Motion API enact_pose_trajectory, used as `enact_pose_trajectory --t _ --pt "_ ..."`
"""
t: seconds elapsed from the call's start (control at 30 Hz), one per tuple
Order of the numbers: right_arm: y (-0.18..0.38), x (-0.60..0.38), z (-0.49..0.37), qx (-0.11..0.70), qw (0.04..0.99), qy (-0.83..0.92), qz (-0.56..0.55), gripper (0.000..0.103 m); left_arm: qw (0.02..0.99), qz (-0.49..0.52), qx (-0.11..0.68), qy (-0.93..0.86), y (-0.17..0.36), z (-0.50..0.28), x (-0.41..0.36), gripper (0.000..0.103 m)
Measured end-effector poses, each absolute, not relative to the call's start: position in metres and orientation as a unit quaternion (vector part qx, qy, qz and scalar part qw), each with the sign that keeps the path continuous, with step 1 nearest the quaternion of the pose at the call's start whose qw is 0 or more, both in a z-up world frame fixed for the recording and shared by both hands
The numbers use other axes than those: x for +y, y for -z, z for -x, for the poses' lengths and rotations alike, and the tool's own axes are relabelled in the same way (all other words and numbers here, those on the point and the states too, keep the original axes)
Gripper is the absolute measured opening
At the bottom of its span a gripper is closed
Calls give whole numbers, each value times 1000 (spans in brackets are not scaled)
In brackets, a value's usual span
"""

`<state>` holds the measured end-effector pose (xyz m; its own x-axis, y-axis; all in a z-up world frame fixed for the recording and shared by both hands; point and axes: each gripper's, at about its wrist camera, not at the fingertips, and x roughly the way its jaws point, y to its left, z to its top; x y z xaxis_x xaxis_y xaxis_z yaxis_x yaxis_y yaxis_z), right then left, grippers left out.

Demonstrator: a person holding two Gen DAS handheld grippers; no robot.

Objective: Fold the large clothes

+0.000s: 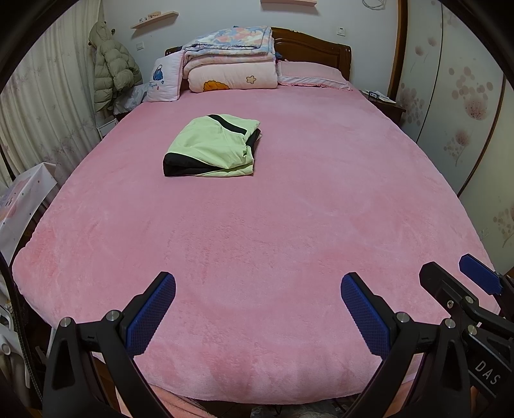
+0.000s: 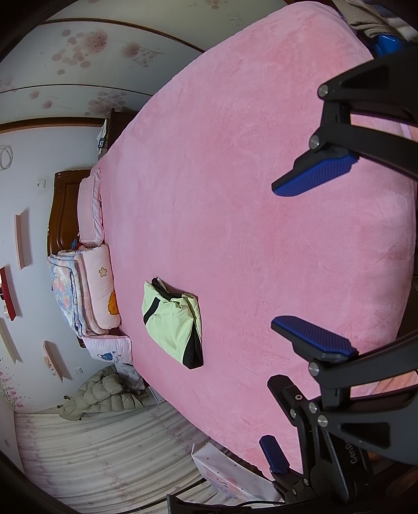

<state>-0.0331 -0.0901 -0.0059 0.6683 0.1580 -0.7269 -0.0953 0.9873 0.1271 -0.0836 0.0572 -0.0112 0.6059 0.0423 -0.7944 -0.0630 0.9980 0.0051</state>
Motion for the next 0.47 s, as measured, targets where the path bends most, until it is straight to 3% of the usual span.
enact_pose_trajectory --t 0.47 --pt "7 -85 35 402 912 -67 -38 77 893 12 449 -27 13 81 61 102"
